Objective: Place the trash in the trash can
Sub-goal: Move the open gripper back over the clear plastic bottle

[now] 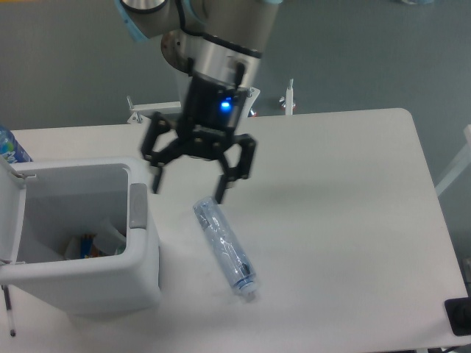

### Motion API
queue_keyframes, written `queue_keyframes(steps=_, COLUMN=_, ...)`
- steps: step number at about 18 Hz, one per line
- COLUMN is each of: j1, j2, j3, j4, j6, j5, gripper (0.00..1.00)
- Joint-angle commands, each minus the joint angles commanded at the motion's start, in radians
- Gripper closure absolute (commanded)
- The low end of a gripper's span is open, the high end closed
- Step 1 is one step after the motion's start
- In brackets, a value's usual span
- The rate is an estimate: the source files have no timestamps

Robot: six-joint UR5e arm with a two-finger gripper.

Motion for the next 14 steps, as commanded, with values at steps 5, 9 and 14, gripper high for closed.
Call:
queue_keyframes(steps=5, j1=0.002, j2=-0.083, j3=0.002, j4=-0.021, j6=0.038, j5=0.084, gripper=0.0)
queue_keyframes(steps=9, j1=-0.004, j2=-0.15, j3=-0.008, j4=-0.11, j6=0.091, j5=0.152, gripper=0.0)
queue_keyframes(steps=14, j1=-0.043, j2=-0.212, j3=-0.015, j4=-0.11, j6=0.091, j5=0.21, gripper=0.0)
